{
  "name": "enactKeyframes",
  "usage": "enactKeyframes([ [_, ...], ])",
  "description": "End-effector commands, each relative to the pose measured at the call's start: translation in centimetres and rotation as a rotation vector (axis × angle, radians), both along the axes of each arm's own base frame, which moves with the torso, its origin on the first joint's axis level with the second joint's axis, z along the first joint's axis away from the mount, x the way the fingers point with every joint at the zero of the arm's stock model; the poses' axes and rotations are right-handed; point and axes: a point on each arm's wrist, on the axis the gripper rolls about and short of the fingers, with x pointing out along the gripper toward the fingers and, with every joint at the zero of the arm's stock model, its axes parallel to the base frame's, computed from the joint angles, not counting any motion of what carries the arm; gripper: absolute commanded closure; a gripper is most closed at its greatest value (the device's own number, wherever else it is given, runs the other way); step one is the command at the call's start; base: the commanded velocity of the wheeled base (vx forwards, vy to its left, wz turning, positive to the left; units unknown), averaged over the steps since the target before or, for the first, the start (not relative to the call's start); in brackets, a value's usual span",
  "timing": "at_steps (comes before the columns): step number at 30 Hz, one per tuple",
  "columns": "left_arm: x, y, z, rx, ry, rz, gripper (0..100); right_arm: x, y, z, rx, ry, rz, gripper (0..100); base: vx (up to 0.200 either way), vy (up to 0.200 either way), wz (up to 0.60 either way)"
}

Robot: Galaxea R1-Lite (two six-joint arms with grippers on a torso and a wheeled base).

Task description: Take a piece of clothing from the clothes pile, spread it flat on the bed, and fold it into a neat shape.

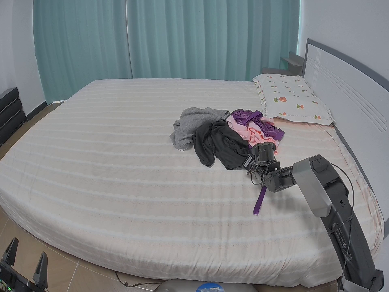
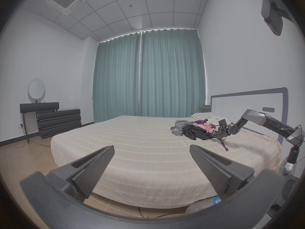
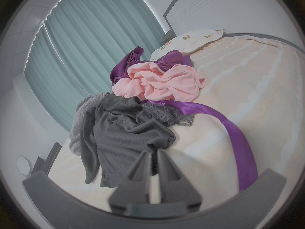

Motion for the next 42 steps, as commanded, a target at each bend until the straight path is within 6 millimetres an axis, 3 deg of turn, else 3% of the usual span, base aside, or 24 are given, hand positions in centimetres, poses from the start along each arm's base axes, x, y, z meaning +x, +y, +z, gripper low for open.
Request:
enactKeyframes([
  [1, 0.0, 0.0, -0.5, 0.0, 0.0, 0.001, 0, 0.0, 0.4, 1.3, 0.023, -0.013, -0.005, 100, 0.0, 0.0, 0.0],
  [5, 0.0, 0.0, -0.5, 0.0, 0.0, 0.001, 0, -0.6, 0.6, 3.8, 0.053, -0.006, -0.01, 100, 0.0, 0.0, 0.0],
  [6, 0.0, 0.0, -0.5, 0.0, 0.0, 0.001, 0, -1.7, 0.7, 5.0, 0.077, 0.019, -0.001, 100, 0.0, 0.0, 0.0],
  [8, 0.0, 0.0, -0.5, 0.0, 0.0, 0.001, 0, -2.4, 0.9, 5.5, 0.088, 0.036, 0.022, 100, 0.0, 0.0, 0.0],
  [16, 0.0, 0.0, -0.5, 0.0, 0.0, 0.001, 0, -9.6, -0.3, 9.2, 0.13, 0.176, 0.182, 100, 0.0, 0.0, 0.0],
  [17, 0.0, 0.0, -0.5, 0.0, 0.0, 0.002, 0, -9.7, -0.3, 9.3, 0.131, 0.175, 0.185, 100, 0.0, 0.0, 0.0],
  [18, 0.0, 0.0, -0.5, 0.0, 0.0, 0.001, 0, -11.8, -0.7, 10.1, 0.142, 0.185, 0.214, 100, 0.0, 0.0, 0.0],
  [23, 0.0, 0.0, -0.5, 0.0, 0.0, 0.001, 0, -17.5, -2.6, 11.9, 0.15, 0.185, 0.306, 100, 0.0, 0.0, 0.0],
  [24, 0.0, 0.0, -0.5, 0.0, 0.0, 0.001, 0, -17.5, -2.6, 11.9, 0.15, 0.185, 0.306, 100, 0.0, 0.0, 0.0],
  [25, 0.0, 0.0, -0.5, 0.0, 0.0, 0.001, 0, -19.9, -3.4, 12.7, 0.147, 0.171, 0.342, 100, 0.0, 0.0, 0.0],
  [27, 0.0, 0.0, -0.5, 0.0, 0.0, 0.001, 0, -21.2, -3.9, 13.5, 0.152, 0.147, 0.36, 100, 0.0, 0.0, 0.0],
  [28, 0.0, 0.0, -0.5, 0.0, 0.0, 0.001, 0, -23.3, -4.6, 14.8, 0.169, 0.107, 0.387, 100, 0.0, 0.0, 0.0],
  [32, 0.0, 0.0, -0.5, 0.0, 0.0, 0.001, 0, -27.3, -5.7, 17.9, 0.21, 0.004, 0.458, 100, 0.0, 0.0, 0.0],
  [36, 0.0, 0.0, -0.5, 0.001, 0.0, -0.001, 0, -30.3, -6.3, 20.7, 0.239, -0.093, 0.507, 100, 0.0, 0.0, 0.0],
  [41, 0.0, 0.0, -0.5, 0.001, 0.0, -0.001, 0, -32.2, -6.4, 23.3, 0.255, -0.201, 0.545, 100, 0.0, 0.0, 0.0],
  [42, 0.0, 0.0, -0.5, 0.006, 0.0, -0.002, 0, -32.9, -6.4, 24.6, 0.263, -0.255, 0.563, 100, 0.0, 0.0, 0.0],
])
